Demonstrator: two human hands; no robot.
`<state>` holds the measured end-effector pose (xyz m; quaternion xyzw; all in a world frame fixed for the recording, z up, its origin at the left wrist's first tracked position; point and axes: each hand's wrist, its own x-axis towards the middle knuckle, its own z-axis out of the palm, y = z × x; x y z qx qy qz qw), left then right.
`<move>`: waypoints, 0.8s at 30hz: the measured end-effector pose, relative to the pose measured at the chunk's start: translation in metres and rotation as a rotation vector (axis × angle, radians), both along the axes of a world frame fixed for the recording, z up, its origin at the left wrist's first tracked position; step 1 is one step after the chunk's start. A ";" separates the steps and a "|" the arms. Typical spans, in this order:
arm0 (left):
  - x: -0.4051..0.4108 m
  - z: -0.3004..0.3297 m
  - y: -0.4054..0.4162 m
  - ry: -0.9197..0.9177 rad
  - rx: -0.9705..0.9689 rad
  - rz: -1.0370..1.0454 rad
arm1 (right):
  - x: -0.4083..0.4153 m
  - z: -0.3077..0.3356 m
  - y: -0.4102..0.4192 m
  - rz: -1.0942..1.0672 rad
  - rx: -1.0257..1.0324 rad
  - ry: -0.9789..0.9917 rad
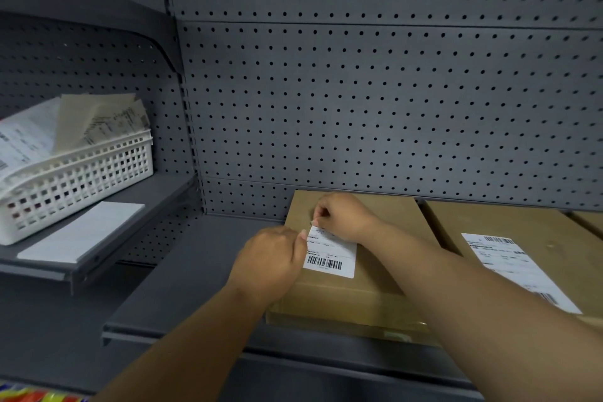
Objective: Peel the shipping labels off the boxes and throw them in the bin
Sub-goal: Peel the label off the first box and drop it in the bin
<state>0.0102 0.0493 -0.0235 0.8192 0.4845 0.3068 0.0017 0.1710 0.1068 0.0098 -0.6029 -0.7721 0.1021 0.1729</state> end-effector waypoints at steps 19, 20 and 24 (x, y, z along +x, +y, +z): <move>0.001 0.000 -0.001 0.000 -0.021 0.021 | 0.021 -0.005 -0.026 0.096 0.124 -0.111; 0.001 0.000 -0.001 0.005 -0.019 0.021 | 0.033 -0.001 -0.034 0.127 0.104 -0.113; 0.002 -0.001 0.000 -0.004 -0.038 0.031 | 0.080 0.021 -0.069 0.109 -0.022 -0.059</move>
